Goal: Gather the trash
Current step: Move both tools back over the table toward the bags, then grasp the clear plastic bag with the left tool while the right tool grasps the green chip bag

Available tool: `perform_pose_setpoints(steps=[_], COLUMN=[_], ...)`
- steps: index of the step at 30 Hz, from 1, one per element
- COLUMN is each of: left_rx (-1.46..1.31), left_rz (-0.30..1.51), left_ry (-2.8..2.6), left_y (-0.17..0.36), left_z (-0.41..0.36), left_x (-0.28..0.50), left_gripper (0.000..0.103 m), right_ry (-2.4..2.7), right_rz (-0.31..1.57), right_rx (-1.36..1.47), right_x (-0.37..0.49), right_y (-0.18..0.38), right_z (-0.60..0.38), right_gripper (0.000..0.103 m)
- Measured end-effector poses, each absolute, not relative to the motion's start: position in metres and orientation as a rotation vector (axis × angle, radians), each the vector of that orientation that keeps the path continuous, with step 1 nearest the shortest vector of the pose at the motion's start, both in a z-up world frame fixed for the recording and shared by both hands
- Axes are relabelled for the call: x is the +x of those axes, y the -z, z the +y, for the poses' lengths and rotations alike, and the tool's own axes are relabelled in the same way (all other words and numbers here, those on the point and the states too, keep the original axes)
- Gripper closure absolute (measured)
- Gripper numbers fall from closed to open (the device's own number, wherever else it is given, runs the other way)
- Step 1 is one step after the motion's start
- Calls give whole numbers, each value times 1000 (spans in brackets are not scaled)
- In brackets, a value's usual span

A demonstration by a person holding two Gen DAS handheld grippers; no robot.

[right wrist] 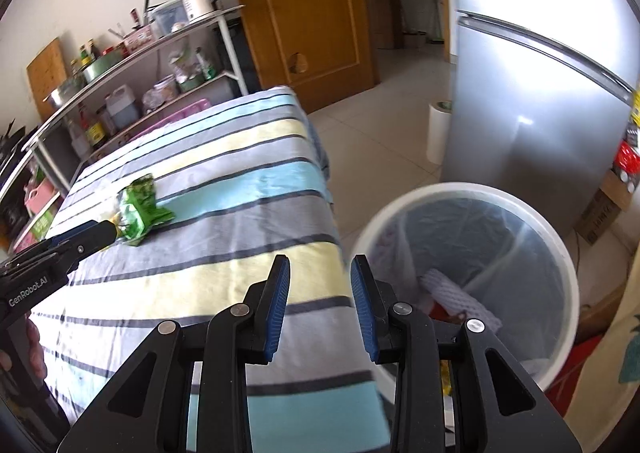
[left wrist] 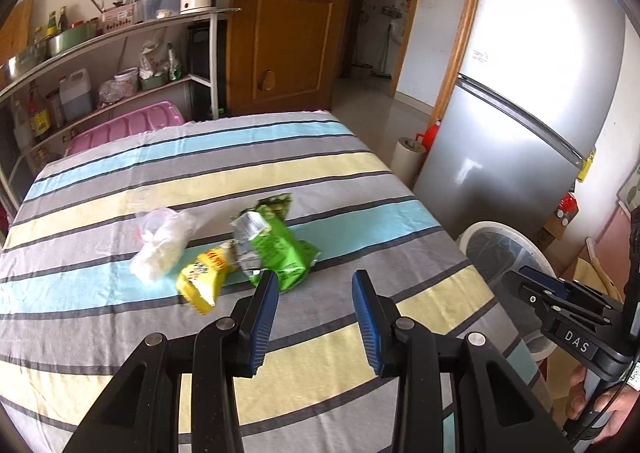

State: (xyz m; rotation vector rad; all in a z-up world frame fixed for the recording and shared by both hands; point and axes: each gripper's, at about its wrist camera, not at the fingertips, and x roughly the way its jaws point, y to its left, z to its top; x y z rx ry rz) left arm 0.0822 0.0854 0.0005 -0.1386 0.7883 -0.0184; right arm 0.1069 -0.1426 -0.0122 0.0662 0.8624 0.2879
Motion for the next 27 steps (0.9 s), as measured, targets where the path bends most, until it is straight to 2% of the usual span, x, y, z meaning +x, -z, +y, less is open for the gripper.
perform_pose_setpoints(steps=[5,8,14,19,21,27], left_rx=[-160,-180,-189,-202,-216,-207], left_rz=[784,776,772,782,797,813], left_ry=[-60,-96,-135,-110,-98,-65], left_y=[1,0,-3,0,4,10], left_z=[128,152,186,202,207,210], left_x=[71,64,63,73,79,94], left_gripper=[65,64,61,54,53,53], right_ry=[-372,-420,-518,-579,-601,-633], right_rz=[863,866,866,876,878,893], right_rx=[13,-17,-77,-99,-93,-102], right_x=[112,116,123,134,138,154], right_y=[7,5,5,11,13,21], right_z=[-102,-74,-22,9,17,35], right_gripper=[70,63,62,59,56,56])
